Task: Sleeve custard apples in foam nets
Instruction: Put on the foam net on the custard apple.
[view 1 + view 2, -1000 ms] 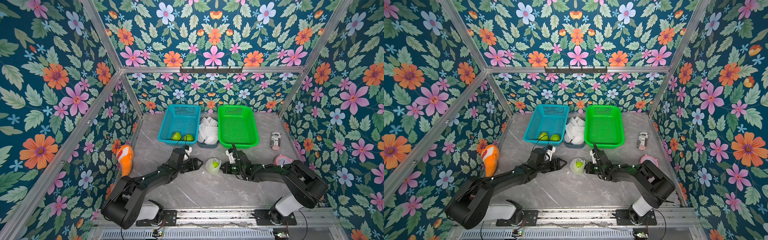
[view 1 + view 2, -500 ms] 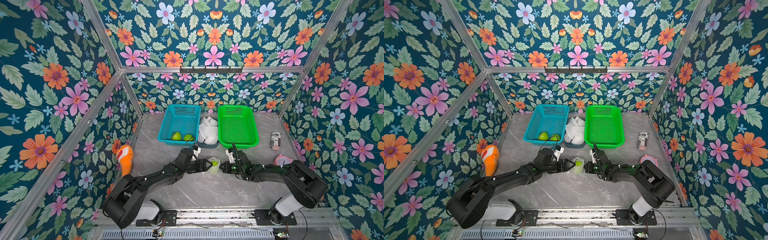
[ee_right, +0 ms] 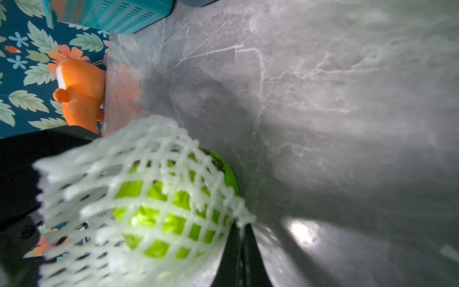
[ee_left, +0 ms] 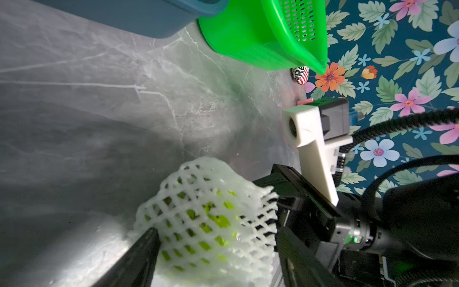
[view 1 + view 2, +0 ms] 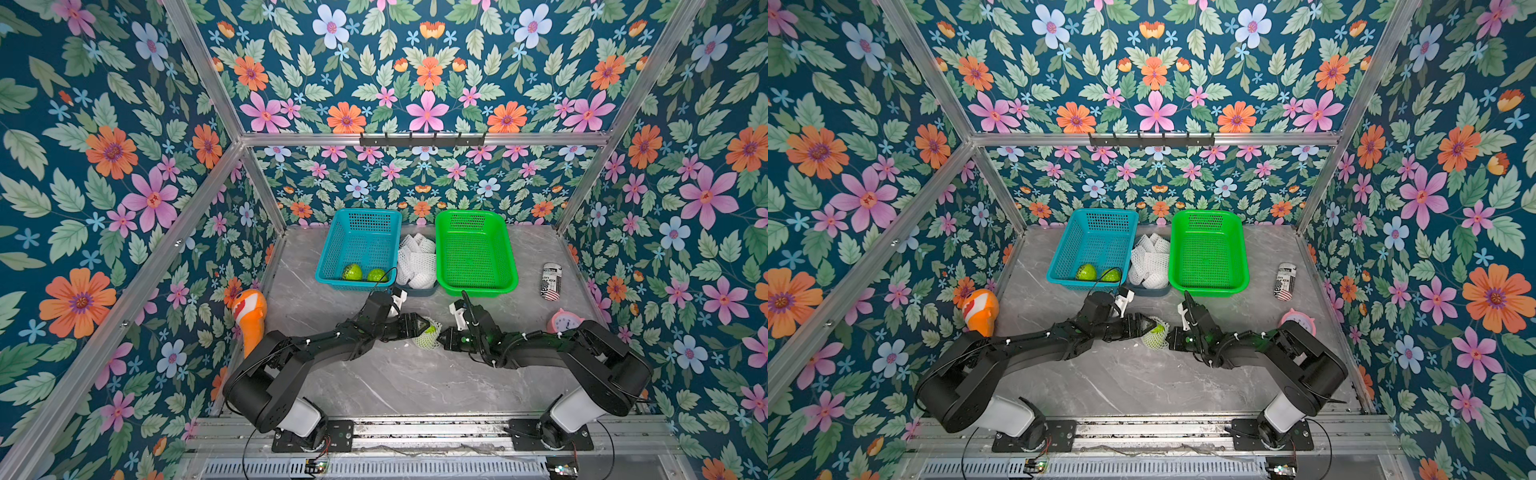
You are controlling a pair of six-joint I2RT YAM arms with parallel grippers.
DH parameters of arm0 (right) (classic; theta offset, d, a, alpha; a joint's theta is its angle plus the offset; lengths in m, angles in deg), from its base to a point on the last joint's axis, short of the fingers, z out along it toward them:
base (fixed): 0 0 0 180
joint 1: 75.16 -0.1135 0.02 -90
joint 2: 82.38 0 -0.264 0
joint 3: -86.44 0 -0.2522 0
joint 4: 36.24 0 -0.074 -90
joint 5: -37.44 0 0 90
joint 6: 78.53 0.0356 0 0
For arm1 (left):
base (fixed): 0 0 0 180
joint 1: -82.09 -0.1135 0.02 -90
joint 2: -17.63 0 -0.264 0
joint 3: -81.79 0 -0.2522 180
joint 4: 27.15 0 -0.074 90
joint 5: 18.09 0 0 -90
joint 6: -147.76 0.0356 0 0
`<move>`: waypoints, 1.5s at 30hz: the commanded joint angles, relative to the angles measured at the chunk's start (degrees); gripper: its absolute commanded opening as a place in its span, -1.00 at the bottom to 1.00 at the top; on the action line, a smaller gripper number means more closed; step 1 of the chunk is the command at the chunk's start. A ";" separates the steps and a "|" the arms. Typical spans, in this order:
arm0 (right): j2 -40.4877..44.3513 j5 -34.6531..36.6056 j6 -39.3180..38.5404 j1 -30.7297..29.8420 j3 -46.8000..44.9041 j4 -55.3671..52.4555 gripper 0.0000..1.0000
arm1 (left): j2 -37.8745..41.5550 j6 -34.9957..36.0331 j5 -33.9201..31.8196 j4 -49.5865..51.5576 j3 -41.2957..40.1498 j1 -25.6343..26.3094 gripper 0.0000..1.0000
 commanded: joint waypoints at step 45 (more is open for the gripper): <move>8.66 -1.91 0.57 1.47 -3.58 -3.13 -0.34 | -4.64 17.03 -4.25 19.42 10.30 0.67 0.21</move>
